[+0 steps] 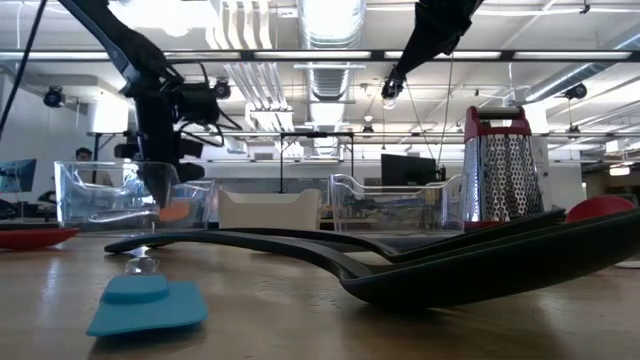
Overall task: Pick & Place Kitchen Items
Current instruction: Put the orange spatula into the left transparent bin
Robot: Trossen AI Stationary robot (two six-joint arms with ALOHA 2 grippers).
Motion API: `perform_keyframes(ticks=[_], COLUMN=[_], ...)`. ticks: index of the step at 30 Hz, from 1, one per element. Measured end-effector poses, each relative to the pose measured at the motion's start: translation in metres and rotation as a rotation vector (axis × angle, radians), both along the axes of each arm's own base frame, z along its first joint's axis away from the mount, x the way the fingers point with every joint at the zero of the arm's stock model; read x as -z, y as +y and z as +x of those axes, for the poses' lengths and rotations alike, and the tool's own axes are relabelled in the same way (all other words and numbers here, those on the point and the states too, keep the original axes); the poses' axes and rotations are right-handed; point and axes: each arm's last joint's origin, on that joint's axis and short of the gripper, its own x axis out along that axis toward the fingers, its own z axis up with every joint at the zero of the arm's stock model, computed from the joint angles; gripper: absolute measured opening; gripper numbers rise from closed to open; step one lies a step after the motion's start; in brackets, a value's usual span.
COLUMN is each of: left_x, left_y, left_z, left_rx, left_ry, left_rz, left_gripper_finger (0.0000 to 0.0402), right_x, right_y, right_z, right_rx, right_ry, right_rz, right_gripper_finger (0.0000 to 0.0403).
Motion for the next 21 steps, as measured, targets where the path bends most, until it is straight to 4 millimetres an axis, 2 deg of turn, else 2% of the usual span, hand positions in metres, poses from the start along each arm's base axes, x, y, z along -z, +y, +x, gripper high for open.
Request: perform_keyframes(ticks=[11, 21], left_x=[0.017, 0.016], left_y=[0.009, 0.009], left_z=[0.007, 0.005], left_rx=[0.001, 0.03], left_ry=[-0.012, 0.012], left_rz=[-0.048, -0.046], left_gripper_finger=[0.0022, 0.0102], right_x=[0.0, 0.0], right_y=[0.0, 0.0], right_z=[0.0, 0.0], right_rx=[0.0, 0.0], right_ry=[0.0, 0.0], right_rz=[0.0, 0.0], right_gripper_finger=[0.0034, 0.0034])
